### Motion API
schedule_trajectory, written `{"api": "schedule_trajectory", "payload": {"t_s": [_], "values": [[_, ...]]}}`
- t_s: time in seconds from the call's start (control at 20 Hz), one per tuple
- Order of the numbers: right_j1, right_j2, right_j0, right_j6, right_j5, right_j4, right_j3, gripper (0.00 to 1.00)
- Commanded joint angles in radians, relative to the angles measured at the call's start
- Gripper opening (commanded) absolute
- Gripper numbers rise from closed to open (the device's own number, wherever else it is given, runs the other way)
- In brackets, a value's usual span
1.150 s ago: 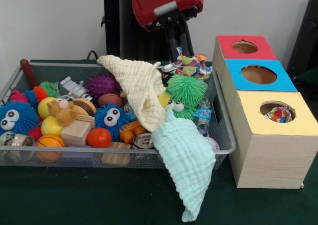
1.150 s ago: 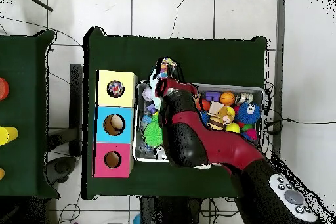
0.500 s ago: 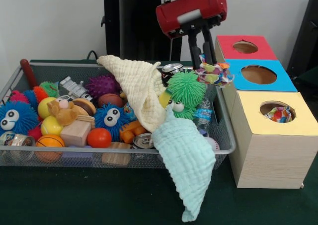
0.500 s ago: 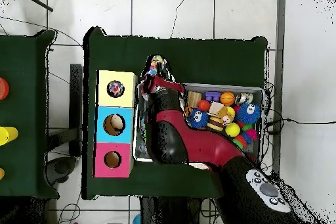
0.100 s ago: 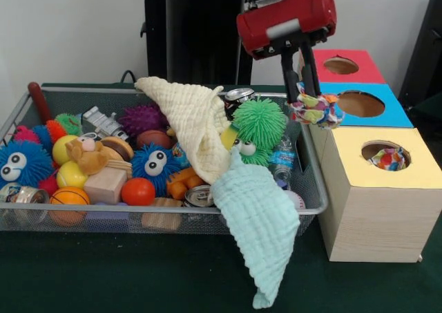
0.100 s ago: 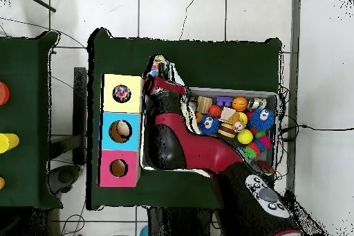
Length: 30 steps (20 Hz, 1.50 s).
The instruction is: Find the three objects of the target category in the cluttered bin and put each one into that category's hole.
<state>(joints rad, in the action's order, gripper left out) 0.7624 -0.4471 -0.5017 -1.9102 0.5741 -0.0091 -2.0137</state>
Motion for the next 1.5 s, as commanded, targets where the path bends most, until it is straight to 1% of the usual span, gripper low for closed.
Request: {"api": "schedule_trajectory", "payload": {"t_s": [0.05, 0.55, 0.7, 0.95, 1.2, 1.5], "values": [[-0.09, 0.081, 0.052, -0.189, 0.094, 0.093, 0.112, 0.0], [-0.136, 0.1, 0.108, -0.204, 0.104, 0.145, 0.175, 0.0], [-0.16, 0.084, 0.119, -0.194, 0.085, 0.131, 0.207, 0.0], [-0.186, 0.074, 0.145, -0.199, 0.07, 0.146, 0.236, 0.0], [-0.215, 0.063, 0.168, -0.2, 0.019, 0.171, 0.257, 0.0], [-0.236, 0.055, 0.183, -0.204, -0.048, 0.203, 0.259, 0.0]]}}
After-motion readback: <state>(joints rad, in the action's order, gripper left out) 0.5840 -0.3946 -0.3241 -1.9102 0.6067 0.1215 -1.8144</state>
